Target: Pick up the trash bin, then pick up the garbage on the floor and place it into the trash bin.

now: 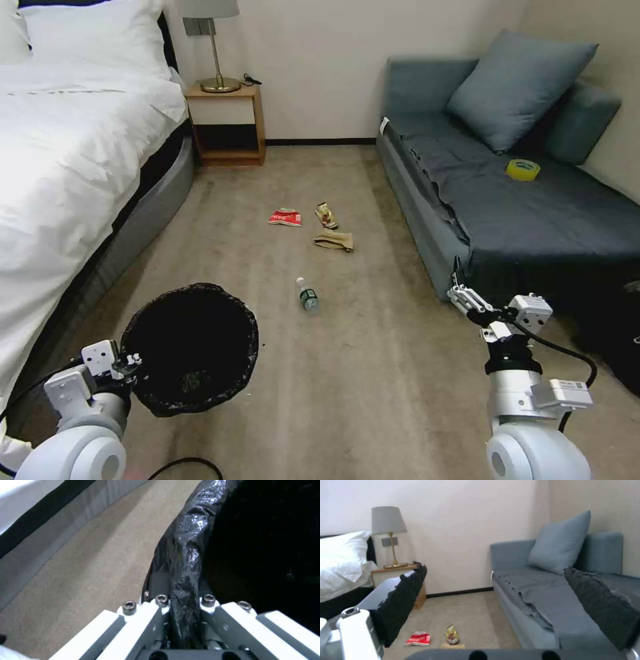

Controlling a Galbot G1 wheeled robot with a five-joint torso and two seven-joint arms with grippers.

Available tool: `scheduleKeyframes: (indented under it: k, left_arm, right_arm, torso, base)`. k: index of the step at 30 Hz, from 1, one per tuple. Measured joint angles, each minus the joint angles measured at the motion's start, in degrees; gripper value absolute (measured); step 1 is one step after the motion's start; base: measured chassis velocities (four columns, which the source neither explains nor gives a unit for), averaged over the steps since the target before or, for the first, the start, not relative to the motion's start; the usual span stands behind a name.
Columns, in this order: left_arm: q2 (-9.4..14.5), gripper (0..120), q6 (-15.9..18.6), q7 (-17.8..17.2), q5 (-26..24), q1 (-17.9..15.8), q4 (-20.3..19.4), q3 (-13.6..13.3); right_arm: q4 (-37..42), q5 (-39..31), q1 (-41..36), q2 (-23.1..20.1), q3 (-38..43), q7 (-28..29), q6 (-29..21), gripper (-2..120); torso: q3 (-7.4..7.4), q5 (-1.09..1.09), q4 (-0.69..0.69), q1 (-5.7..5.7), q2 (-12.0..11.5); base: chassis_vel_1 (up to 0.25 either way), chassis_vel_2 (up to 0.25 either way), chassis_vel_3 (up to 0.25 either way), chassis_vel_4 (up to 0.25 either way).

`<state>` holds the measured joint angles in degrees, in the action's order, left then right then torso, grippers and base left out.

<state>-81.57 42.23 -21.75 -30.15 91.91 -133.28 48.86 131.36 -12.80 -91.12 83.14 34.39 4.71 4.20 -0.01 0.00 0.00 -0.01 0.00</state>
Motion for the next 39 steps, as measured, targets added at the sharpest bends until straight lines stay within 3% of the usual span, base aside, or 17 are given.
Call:
scheduleKeyframes:
  k: [31,39]
  left_arm:
    - [0.5,3,-0.9,0.8,-1.0,-1.5,2.3,1.9]
    - [0.3,3,-0.4,0.7,-1.5,-3.1,3.2,3.0]
  right_arm:
    - [-1.4,3.2,0.4,-1.4,0.2,-1.4,3.5,100]
    - [-2.6,-0.4,2.0,-5.8,-2.5,1.1,-2.1,100]
  torso:
    - [0.02,0.0,0.0,0.02,0.0]
    - [0.0,0.0,-0.01,0.0,0.0]
  base:
    - [-0.23,0.231,0.232,-0.232]
    - [0.037,-0.016,-0.04,0.014]
